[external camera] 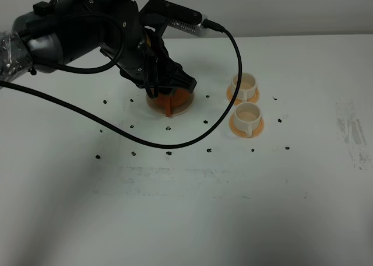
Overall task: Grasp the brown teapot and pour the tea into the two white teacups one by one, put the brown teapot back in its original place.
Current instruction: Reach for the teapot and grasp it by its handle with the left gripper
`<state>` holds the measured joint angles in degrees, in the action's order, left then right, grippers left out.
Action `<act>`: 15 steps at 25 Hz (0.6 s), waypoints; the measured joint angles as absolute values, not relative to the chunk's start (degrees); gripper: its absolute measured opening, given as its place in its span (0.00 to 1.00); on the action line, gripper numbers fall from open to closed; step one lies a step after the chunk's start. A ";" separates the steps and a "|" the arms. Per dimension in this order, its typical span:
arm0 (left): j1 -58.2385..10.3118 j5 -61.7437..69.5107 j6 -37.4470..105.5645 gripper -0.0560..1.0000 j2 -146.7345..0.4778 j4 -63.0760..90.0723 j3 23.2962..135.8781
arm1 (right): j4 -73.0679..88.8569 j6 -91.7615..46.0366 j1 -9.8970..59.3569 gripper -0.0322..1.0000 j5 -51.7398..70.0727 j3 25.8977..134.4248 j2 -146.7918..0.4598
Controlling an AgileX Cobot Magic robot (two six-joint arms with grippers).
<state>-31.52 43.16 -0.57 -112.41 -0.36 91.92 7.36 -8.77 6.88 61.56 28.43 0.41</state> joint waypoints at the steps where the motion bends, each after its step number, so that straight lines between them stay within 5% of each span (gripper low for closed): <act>1: -31.52 43.16 -0.57 0.54 -112.41 -0.36 91.92 | 7.51 -8.77 6.74 0.51 61.56 28.43 0.41; 15: -30.54 44.41 0.00 0.54 -112.41 2.97 91.92 | 8.55 -8.72 6.72 0.51 61.51 28.43 0.41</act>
